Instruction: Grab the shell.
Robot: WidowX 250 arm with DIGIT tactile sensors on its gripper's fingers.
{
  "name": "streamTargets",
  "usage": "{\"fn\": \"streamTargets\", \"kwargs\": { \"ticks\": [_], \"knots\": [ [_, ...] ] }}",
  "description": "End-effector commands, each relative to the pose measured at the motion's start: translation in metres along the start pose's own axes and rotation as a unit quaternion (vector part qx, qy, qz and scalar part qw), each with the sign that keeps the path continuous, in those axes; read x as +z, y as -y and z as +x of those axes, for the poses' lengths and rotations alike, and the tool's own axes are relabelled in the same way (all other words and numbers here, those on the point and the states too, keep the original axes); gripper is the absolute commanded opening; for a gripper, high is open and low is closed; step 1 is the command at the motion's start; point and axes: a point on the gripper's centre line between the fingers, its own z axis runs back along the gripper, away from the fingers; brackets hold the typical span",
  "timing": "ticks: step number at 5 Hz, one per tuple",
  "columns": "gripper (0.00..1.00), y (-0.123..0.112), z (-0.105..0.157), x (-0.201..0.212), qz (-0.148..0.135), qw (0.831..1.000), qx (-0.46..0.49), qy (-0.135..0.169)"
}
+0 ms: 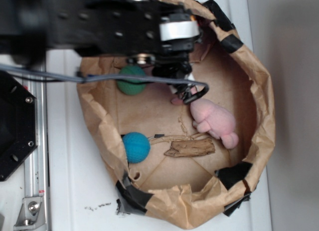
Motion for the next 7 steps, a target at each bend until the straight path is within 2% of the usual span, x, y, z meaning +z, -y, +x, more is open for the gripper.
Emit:
{"fn": "streamTargets", "kwargs": {
  "ticks": [1, 3, 4, 5, 6, 7],
  "knots": [
    [1.0, -0.017, 0.035, 0.008, 0.008, 0.999, 0.01, 0.033],
    [1.0, -0.001, 0.043, -0.003, -0.011, 0.999, -0.05, 0.018],
    [1.0, -0.009, 0.037, -0.009, 0.001, 0.999, -0.038, 0.003],
    [1.0, -0.01, 0.021, -0.006, 0.054, 0.996, 0.067, 0.018],
    [1.0, 0.001, 0.003, -0.009, 0.046, 0.993, 0.105, 0.002],
    [1.0, -0.001, 0.0, -0.011, 0.048, 0.993, 0.109, 0.001]
  ]
}}
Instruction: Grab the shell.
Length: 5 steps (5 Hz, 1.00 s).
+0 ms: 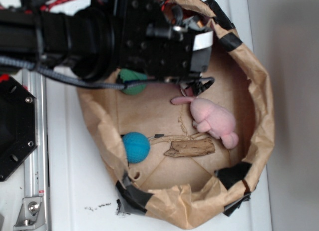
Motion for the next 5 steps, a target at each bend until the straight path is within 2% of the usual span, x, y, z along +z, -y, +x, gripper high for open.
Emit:
{"fn": "streamTargets", "kwargs": {
  "ticks": [1, 3, 4, 5],
  "knots": [
    [1.0, -0.017, 0.025, 0.011, -0.042, 0.999, -0.03, 0.01],
    [1.0, -0.025, 0.045, 0.003, -0.037, 0.996, -0.083, -0.001],
    [1.0, -0.031, 0.05, -0.007, -0.015, 0.993, -0.12, -0.007],
    [1.0, -0.032, 0.056, -0.014, -0.014, 0.992, -0.125, -0.018]
  ]
}}
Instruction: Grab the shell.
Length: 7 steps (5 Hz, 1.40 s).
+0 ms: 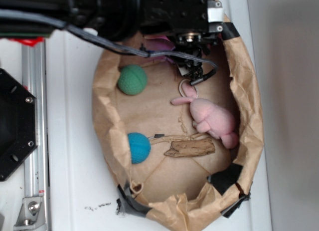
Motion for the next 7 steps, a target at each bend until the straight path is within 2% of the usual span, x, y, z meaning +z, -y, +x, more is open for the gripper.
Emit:
{"fn": "streamTargets", "kwargs": {
  "ticks": [1, 2, 3, 5, 6, 7],
  "knots": [
    [1.0, -0.023, 0.028, 0.0, 0.008, 1.0, 0.007, 0.007],
    [1.0, -0.013, 0.033, -0.008, 0.017, 1.0, -0.013, 0.002],
    [0.0, -0.007, 0.028, -0.009, 0.022, 0.999, -0.037, 0.006],
    [0.0, -0.008, 0.023, -0.006, 0.02, 0.999, -0.042, 0.008],
    [0.0, -0.004, 0.017, 0.0, 0.008, 0.998, -0.063, 0.004],
    [0.0, 0.015, 0.001, 0.042, -0.054, 0.992, -0.115, -0.005]
  ]
}}
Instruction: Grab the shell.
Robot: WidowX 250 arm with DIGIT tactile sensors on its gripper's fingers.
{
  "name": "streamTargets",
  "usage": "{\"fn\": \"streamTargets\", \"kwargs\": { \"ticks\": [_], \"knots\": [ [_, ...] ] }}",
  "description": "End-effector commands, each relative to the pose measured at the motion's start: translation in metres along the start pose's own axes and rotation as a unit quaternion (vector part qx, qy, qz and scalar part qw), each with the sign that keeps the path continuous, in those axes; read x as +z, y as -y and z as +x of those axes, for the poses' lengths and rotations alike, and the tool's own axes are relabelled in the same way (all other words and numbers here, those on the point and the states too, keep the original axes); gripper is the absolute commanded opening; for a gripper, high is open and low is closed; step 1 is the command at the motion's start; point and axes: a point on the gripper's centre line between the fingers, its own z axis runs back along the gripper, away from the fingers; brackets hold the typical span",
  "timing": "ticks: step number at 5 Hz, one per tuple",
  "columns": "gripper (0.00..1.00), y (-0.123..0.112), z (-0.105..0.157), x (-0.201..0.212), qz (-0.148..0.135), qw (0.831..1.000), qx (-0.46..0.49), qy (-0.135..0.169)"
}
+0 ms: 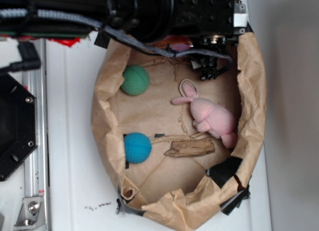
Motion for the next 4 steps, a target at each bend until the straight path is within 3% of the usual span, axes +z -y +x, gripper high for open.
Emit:
{"fn": "streamTargets", "kwargs": {
  "ticks": [1, 2, 3, 4],
  "knots": [
    [0.0, 0.034, -0.033, 0.11, -0.14, 0.986, -0.087, 0.006],
    [0.0, 0.058, -0.043, 0.171, -0.193, 0.975, -0.105, 0.013],
    [0.0, 0.058, -0.041, 0.192, -0.2, 0.974, -0.105, 0.013],
    [0.0, 0.056, -0.039, 0.195, -0.18, 0.978, -0.102, 0.023]
  ]
}}
